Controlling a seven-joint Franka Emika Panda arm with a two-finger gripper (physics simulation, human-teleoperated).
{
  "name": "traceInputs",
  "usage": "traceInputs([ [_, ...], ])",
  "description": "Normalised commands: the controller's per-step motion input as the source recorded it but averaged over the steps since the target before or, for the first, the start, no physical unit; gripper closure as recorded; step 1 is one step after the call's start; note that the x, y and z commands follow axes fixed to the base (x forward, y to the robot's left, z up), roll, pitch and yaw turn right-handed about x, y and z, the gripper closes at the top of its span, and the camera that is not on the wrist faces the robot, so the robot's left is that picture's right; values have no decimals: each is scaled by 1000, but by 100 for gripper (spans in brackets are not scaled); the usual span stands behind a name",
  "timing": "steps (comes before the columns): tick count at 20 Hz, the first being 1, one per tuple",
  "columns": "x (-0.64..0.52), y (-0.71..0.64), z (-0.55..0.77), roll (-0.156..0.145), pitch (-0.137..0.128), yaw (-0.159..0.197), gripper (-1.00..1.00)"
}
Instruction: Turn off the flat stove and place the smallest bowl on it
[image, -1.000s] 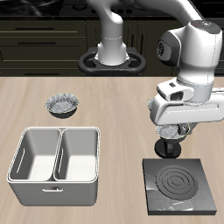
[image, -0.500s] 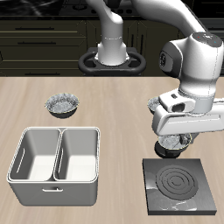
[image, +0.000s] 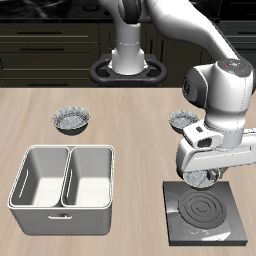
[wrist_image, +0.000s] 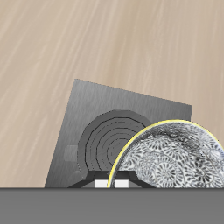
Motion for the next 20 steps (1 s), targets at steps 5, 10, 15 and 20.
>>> traceInputs([
  [5,40,81,-253,14,2,7,100],
  [10,98,33,-293,-3,3,24,100],
  [15,175,32,-339,-4,16,12,100],
  [20,89,30,-256,-48,35,20,-100],
])
